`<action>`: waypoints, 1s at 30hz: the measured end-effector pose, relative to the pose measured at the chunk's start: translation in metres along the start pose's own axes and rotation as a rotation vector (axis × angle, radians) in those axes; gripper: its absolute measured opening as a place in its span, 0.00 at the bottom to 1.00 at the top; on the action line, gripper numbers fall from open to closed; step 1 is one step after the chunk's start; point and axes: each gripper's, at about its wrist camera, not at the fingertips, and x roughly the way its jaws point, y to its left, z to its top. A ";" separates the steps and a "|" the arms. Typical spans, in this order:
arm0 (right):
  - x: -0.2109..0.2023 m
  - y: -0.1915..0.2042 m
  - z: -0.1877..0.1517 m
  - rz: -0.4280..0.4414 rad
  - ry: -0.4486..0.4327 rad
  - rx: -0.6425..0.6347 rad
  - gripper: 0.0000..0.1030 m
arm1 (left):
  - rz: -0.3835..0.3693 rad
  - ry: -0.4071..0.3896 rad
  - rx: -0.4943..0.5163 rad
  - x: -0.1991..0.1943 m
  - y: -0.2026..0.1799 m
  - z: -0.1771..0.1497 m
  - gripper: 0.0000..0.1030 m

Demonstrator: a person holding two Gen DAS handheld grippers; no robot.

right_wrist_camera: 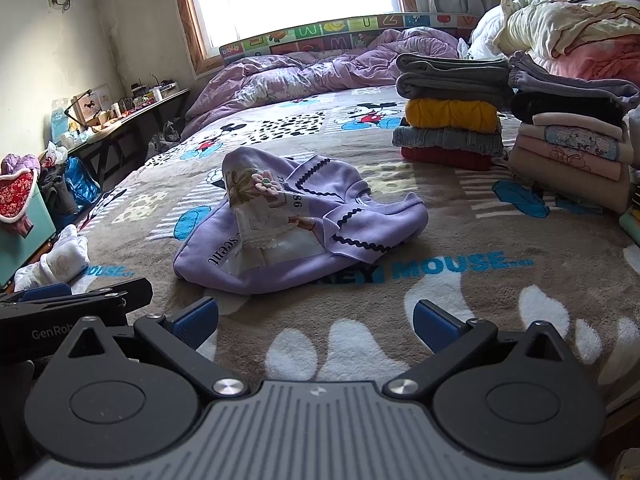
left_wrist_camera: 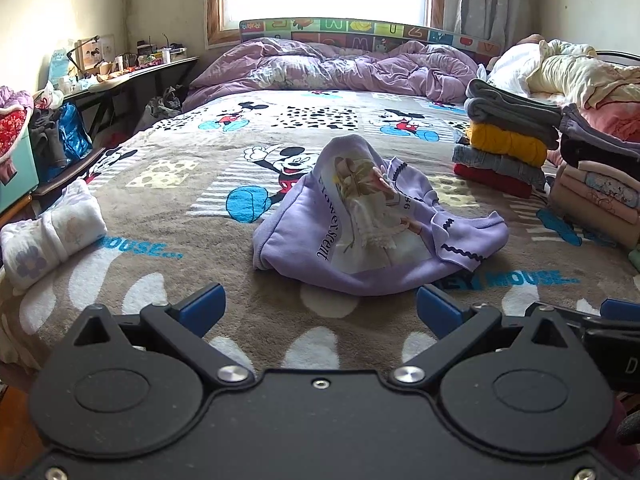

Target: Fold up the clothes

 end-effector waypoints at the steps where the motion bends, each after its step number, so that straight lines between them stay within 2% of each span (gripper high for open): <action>1: 0.000 0.000 0.000 0.001 0.000 0.000 1.00 | 0.000 0.001 -0.001 0.000 0.000 0.000 1.00; 16: 0.010 -0.005 -0.002 0.006 0.030 0.013 1.00 | -0.003 0.023 -0.006 0.011 -0.002 -0.001 1.00; 25: 0.030 -0.020 -0.002 0.001 0.067 0.051 1.00 | -0.011 0.074 -0.001 0.036 -0.010 -0.004 1.00; 30: 0.048 -0.031 0.003 0.003 0.088 0.082 1.00 | -0.045 0.120 0.004 0.055 -0.015 -0.002 1.00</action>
